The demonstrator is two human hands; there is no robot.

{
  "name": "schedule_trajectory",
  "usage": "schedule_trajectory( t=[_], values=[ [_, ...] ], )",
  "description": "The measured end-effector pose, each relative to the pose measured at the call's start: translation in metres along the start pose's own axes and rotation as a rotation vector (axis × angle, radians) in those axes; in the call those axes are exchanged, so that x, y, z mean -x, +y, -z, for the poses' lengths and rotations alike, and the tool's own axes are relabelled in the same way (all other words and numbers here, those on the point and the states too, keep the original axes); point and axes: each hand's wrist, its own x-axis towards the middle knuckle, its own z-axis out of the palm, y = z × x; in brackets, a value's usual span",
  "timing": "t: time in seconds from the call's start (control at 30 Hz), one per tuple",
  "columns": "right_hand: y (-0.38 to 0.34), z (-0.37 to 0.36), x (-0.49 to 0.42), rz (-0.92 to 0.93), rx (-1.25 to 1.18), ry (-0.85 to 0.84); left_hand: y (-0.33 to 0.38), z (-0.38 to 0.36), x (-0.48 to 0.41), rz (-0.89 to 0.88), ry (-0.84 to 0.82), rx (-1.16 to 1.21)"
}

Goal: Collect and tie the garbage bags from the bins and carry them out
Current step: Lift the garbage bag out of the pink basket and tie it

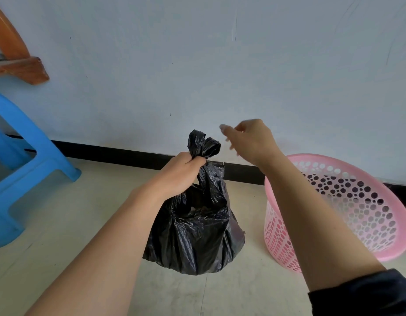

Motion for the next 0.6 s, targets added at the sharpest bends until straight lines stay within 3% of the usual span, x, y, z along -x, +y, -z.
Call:
schedule_trajectory(
  t=[0.17,0.47,0.6],
  values=[
    [0.006,-0.018,0.005,-0.056,-0.033,-0.153,-0.002,0.000,-0.004,-0.005,-0.017,0.024],
    [0.017,-0.027,-0.005,-0.066,-0.221,0.029,-0.015,0.005,-0.006,-0.037,-0.011,0.013],
    [0.024,-0.027,-0.009,-0.068,-0.166,0.105,-0.021,0.003,-0.005,-0.002,-0.043,0.192]
  ],
)
